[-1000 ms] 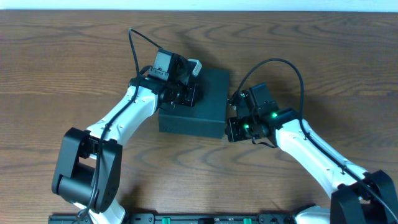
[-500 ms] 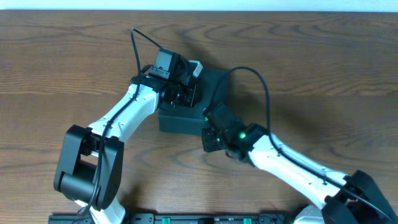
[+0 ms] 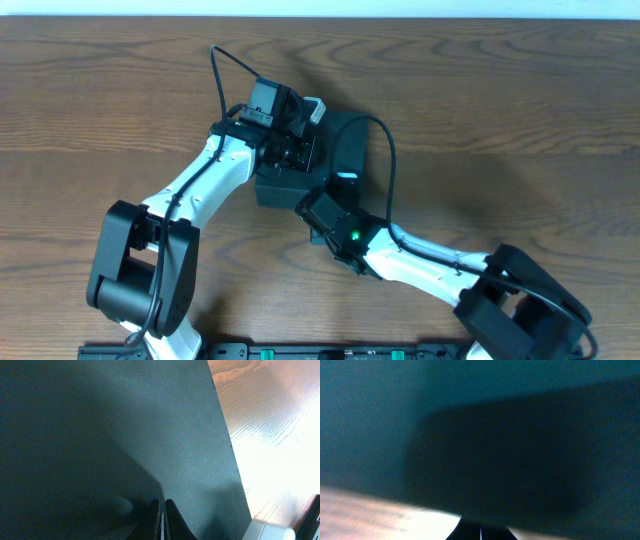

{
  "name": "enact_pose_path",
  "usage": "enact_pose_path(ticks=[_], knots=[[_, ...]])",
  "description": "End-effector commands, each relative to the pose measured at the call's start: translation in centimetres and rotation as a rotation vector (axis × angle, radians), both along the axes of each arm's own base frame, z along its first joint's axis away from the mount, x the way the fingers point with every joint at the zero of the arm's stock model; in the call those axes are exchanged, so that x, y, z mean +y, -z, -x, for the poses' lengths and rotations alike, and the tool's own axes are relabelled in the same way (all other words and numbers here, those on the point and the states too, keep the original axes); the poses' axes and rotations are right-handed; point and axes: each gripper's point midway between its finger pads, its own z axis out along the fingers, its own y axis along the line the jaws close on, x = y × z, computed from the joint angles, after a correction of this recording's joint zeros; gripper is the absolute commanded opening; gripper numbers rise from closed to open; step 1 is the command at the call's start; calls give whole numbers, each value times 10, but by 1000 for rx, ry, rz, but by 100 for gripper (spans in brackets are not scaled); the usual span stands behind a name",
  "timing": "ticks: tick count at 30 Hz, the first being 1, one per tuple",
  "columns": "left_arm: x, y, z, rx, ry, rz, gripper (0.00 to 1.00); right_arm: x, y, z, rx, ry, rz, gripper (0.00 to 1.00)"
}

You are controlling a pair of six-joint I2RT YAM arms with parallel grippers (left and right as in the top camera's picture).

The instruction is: Pack container

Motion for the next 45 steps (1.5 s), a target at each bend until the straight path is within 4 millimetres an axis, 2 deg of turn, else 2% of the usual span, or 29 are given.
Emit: enact_pose_path(ticks=[1,8,12,15,18,22,25,28,30,32,36,39,40,41,42,43,44,45], knots=[[10,49,22,109,12,-107,6,-14,-5,-13,-84,121,25,2],[10,49,22,110,11,-107,6,-11,-17,-29,-177,157,5,2],[10,49,22,112,11,-103,6,-12,-16,-25,-155,146,9,2],[12,47,19,108,2,-101,6,-11,-30,-19,-136,132,-15,2],[20,34,9,105,-26,-83,6,-12,-70,-19,-180,99,-44,2],[40,-15,-17,53,-86,4,6,-20,-138,-21,-316,2,-83,2],[69,-60,-34,-20,-160,38,6,-41,-186,-18,-413,-21,-109,2],[107,-100,-41,-102,-250,53,6,-67,-215,-10,-455,-18,-135,1],[132,-124,-40,-153,-307,58,6,-90,-227,-3,-457,6,-156,1],[158,-146,-33,-206,-357,50,6,-115,-232,4,-450,29,-143,1],[194,-172,-11,-261,-433,-2,6,-171,-228,23,-399,135,-103,1],[200,-179,5,-270,-448,-52,6,-198,-226,34,-380,211,-92,2],[199,-182,8,-275,-446,-52,6,-205,-228,36,-388,236,-91,8],[198,-184,10,-280,-443,-51,6,-208,-230,37,-395,248,-91,19],[198,-186,12,-285,-443,-50,6,-212,-232,37,-403,262,-93,41],[197,-188,13,-289,-443,-50,10,-214,-232,37,-407,269,-93,61],[197,-188,13,-292,-443,-49,20,-215,-233,37,-409,274,-94,83],[198,-188,13,-290,-446,-49,43,-215,-233,37,-408,275,-93,99]])
